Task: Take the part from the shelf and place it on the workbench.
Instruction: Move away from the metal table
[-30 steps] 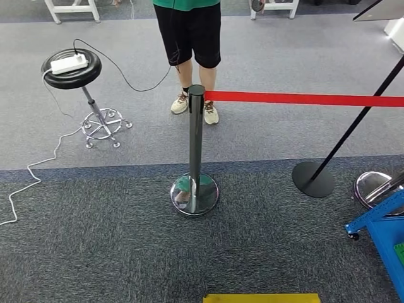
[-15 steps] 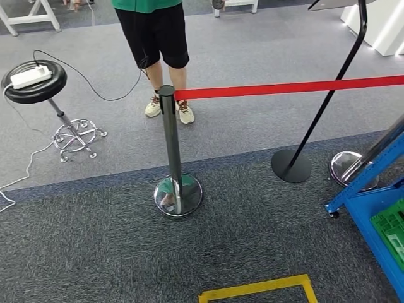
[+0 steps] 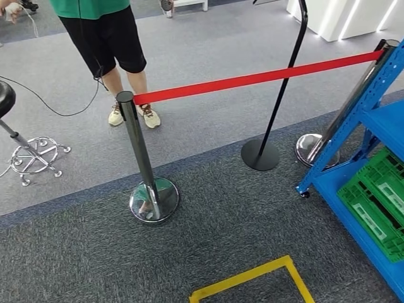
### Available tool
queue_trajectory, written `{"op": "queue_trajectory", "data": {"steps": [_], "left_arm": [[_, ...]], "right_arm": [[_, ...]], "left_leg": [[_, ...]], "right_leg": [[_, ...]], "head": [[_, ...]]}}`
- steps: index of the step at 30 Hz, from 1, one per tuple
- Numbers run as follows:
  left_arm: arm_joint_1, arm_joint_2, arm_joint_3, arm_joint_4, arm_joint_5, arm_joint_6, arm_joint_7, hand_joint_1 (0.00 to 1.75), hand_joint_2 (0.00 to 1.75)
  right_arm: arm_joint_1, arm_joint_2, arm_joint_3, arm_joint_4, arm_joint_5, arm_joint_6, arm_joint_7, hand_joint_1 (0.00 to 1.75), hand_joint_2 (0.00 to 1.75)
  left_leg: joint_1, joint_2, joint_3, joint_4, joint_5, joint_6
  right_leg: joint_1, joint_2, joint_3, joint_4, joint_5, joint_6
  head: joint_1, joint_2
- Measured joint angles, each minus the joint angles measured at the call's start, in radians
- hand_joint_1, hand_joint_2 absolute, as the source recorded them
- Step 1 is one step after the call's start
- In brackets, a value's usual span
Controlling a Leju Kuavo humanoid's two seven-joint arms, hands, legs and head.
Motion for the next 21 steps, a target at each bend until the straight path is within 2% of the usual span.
{"op": "queue_trajectory", "data": {"steps": [1, 2, 3, 4, 6, 7, 8, 9, 10, 12, 13, 14, 15, 17, 19, 21], "left_arm": [[0.000, 0.000, 0.000, 0.000, -0.002, 0.000, -0.001, 0.00, 0.00], [-0.001, -0.001, 0.000, 0.000, -0.003, 0.000, -0.001, 0.00, 0.00], [-0.001, -0.001, 0.000, 0.000, -0.005, 0.000, -0.002, 0.00, 0.00], [0.000, 0.000, 0.000, 0.000, -0.005, 0.000, -0.002, 0.00, 0.00], [0.005, 0.000, 0.000, 0.000, -0.006, -0.001, -0.003, 0.00, 0.00], [0.007, 0.000, 0.000, 0.000, -0.006, -0.002, -0.003, 0.00, 0.00], [0.007, 0.000, 0.000, 0.000, -0.006, -0.002, -0.003, 0.00, 0.00], [0.007, 0.000, 0.000, 0.000, -0.006, -0.003, -0.003, 0.00, 0.00], [0.006, -0.001, 0.000, 0.000, -0.006, -0.003, -0.003, 0.00, 0.00], [0.005, -0.001, 0.000, 0.000, -0.006, -0.003, -0.003, 0.00, 0.00], [0.005, 0.000, 0.000, 0.000, -0.006, -0.004, -0.003, 0.00, 0.00], [0.005, 0.000, 0.000, 0.000, -0.006, -0.004, -0.004, 0.00, 0.00], [0.004, -0.001, 0.000, 0.000, -0.006, -0.005, -0.004, 0.00, 0.00], [0.000, -0.002, 0.000, 0.000, -0.006, -0.008, -0.005, 0.00, 0.00], [-0.002, -0.003, 0.000, 0.000, -0.005, -0.009, -0.006, 0.00, 0.00], [-0.001, -0.004, 0.000, 0.000, -0.005, -0.010, -0.006, 0.00, 0.00]], "right_arm": [[0.003, 0.000, 0.000, 0.000, -0.002, 0.000, -0.001, 0.00, 0.00], [0.007, 0.000, 0.000, 0.000, -0.002, 0.000, -0.002, 0.00, 0.00], [0.010, -0.001, 0.000, 0.000, -0.003, 0.000, -0.002, 0.00, 0.00], [0.010, -0.001, 0.000, 0.000, -0.004, 0.000, -0.003, 0.00, 0.00], [0.005, -0.001, 0.000, 0.000, -0.007, 0.000, -0.004, 0.00, 0.00], [0.003, -0.001, 0.000, 0.000, -0.007, 0.000, -0.004, 0.00, 0.00], [0.003, -0.002, 0.000, 0.000, -0.008, 0.001, -0.005, 0.00, 0.00], [0.004, -0.002, 0.000, 0.000, -0.009, 0.001, -0.005, 0.00, 0.00], [0.005, -0.002, 0.000, 0.000, -0.009, 0.001, -0.005, 0.00, 0.00], [0.005, -0.004, 0.000, 0.000, -0.010, 0.001, -0.005, 0.00, 0.00], [0.003, -0.004, 0.000, 0.000, -0.011, 0.001, -0.005, 0.00, 0.00], [0.001, -0.004, 0.000, 0.000, -0.011, 0.002, -0.005, 0.00, 0.00], [0.001, -0.004, 0.000, 0.000, -0.012, 0.002, -0.005, 0.00, 0.00], [0.002, -0.005, 0.000, 0.000, -0.016, 0.005, -0.006, 0.00, 0.00], [0.003, -0.005, 0.000, 0.000, -0.020, 0.007, -0.006, 0.00, 0.00], [0.001, -0.006, 0.000, 0.000, -0.022, 0.009, -0.007, 0.00, 0.00]], "left_leg": [[-0.002, 0.010, 0.000, -0.002, 0.000, 0.009], [-0.003, 0.022, 0.001, -0.005, 0.003, 0.018], [-0.004, 0.034, 0.002, -0.009, 0.006, 0.027], [-0.005, 0.048, 0.002, -0.012, 0.009, 0.035], [-0.012, 0.076, 0.002, -0.013, 0.009, 0.044], [-0.015, 0.090, 0.002, -0.013, 0.009, 0.045], [-0.017, 0.103, 0.003, -0.013, 0.008, 0.046], [-0.018, 0.115, 0.003, -0.013, 0.007, 0.046], [-0.018, 0.126, 0.005, -0.013, 0.006, 0.045], [-0.021, 0.145, 0.011, -0.011, 0.001, 0.039], [-0.023, 0.153, 0.014, -0.010, -0.003, 0.033], [-0.025, 0.161, 0.017, -0.009, -0.005, 0.028], [-0.026, 0.168, 0.020, -0.009, -0.006, 0.022], [-0.023, 0.180, 0.025, -0.012, -0.008, 0.011], [-0.018, 0.157, 0.014, 0.020, -0.036, 0.000], [-0.016, 0.116, -0.037, 0.133, -0.100, -0.007]], "right_leg": [[-0.004, 0.011, -0.004, -0.004, 0.004, 0.008], [-0.006, 0.010, -0.008, -0.004, 0.004, 0.014], [-0.006, -0.008, -0.016, 0.010, -0.006, 0.017], [-0.005, -0.035, -0.032, 0.044, -0.029, 0.019], [-0.003, -0.094, -0.090, 0.172, -0.101, 0.021], [-0.002, -0.106, -0.119, 0.237, -0.130, 0.022], [-0.002, -0.111, -0.135, 0.278, -0.143, 0.022], [-0.002, -0.114, -0.132, 0.280, -0.137, 0.022], [-0.002, -0.119, -0.107, 0.241, -0.113, 0.022], [-0.001, -0.153, -0.026, 0.102, -0.055, 0.019], [0.000, -0.169, 0.005, 0.047, -0.035, 0.015], [0.002, -0.180, 0.022, 0.016, -0.026, 0.011], [0.004, -0.181, 0.025, 0.008, -0.025, 0.006], [0.005, -0.159, 0.021, 0.006, -0.021, -0.005], [0.001, -0.140, 0.021, 0.001, -0.016, -0.017], [-0.001, -0.120, 0.022, -0.001, -0.012, -0.022]], "head": [[0.000, 0.000], [0.000, 0.000], [0.003, 0.000], [0.006, 0.000], [0.014, 0.000], [0.016, 0.000], [0.017, 0.000], [0.017, 0.000], [0.017, 0.000], [0.019, 0.000], [0.019, 0.000], [0.019, 0.000], [0.018, 0.000], [0.017, 0.000], [0.014, 0.000], [0.008, 0.000]]}}
